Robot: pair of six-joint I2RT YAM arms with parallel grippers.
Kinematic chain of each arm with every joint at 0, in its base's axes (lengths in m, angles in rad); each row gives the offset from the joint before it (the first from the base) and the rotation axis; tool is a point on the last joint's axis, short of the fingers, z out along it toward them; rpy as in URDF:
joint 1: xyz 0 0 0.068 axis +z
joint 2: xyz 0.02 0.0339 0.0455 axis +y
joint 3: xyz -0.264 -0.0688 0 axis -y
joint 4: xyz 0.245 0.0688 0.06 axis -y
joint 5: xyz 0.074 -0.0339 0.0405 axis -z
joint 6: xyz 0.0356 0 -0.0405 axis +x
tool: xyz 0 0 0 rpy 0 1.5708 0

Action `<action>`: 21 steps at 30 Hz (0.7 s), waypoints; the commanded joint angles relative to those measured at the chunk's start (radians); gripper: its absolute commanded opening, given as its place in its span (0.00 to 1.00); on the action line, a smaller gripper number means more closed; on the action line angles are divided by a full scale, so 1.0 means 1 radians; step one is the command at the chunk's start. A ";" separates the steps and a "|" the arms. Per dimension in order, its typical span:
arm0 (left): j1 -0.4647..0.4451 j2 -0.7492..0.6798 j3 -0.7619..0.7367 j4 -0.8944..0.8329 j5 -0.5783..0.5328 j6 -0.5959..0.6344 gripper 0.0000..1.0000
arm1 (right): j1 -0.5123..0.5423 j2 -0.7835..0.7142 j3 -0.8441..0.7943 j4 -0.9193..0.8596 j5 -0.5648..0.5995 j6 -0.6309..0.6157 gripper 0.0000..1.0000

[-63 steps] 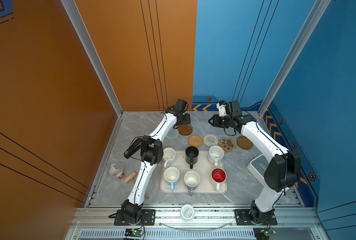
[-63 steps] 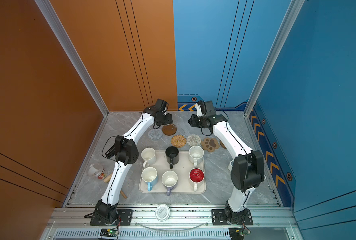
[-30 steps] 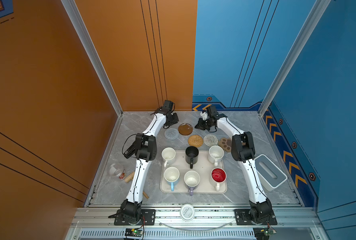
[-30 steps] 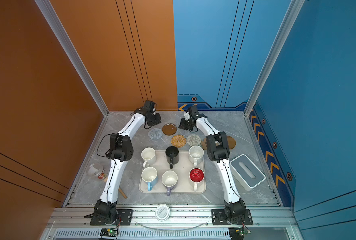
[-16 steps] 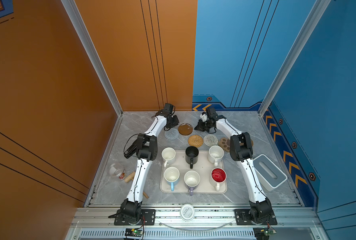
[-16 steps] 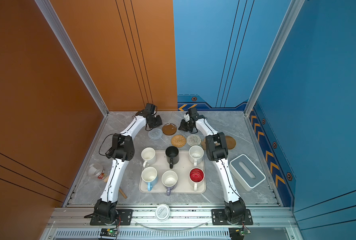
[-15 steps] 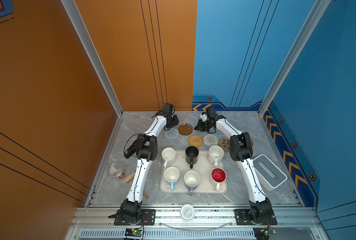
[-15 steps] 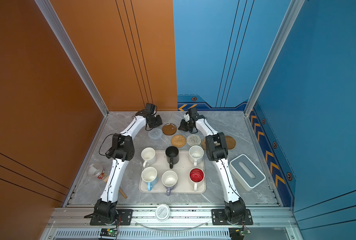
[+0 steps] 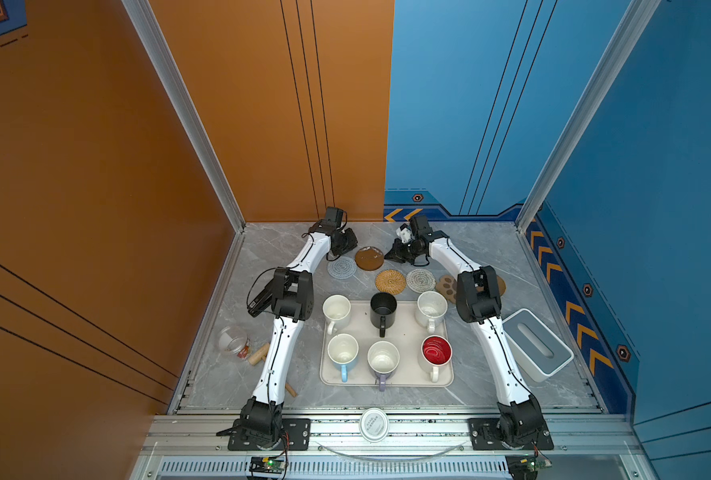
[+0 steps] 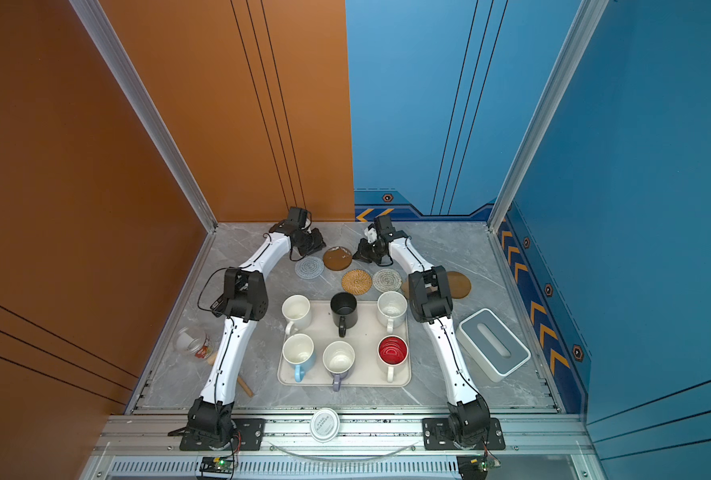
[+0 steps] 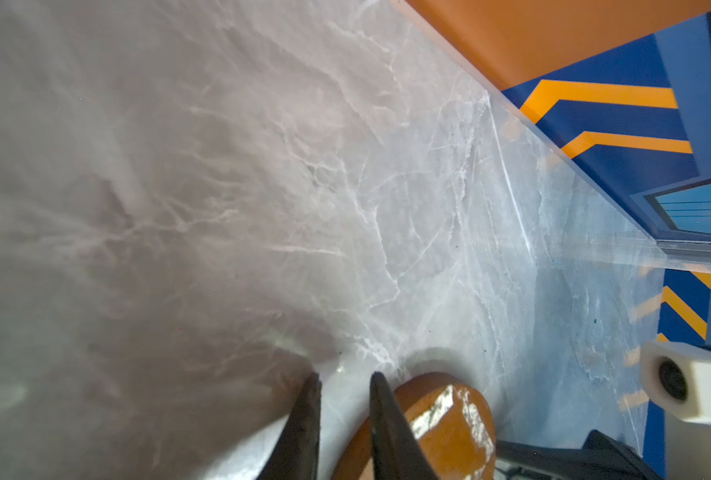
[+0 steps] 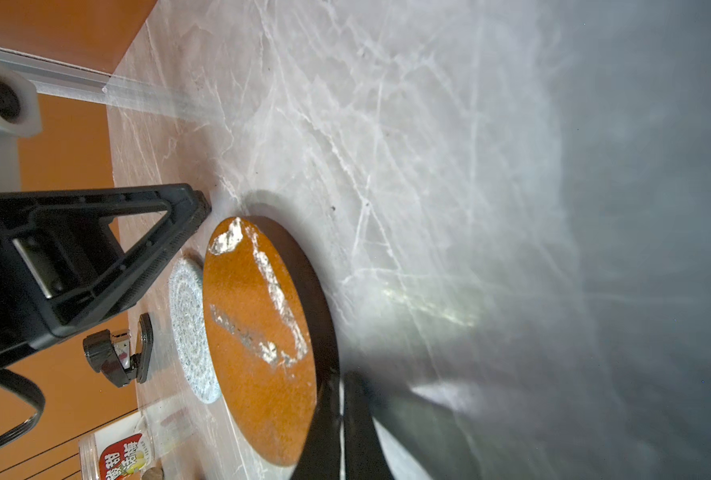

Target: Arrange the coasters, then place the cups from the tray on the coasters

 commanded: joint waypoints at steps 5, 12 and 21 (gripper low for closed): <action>-0.024 -0.014 -0.094 -0.033 0.033 0.013 0.23 | 0.021 0.017 0.010 -0.035 -0.034 -0.010 0.00; -0.040 -0.066 -0.187 -0.033 0.038 0.053 0.23 | 0.027 -0.022 -0.063 -0.040 -0.034 -0.040 0.00; -0.049 -0.132 -0.305 -0.033 0.025 0.088 0.22 | 0.037 -0.058 -0.128 -0.040 -0.032 -0.058 0.00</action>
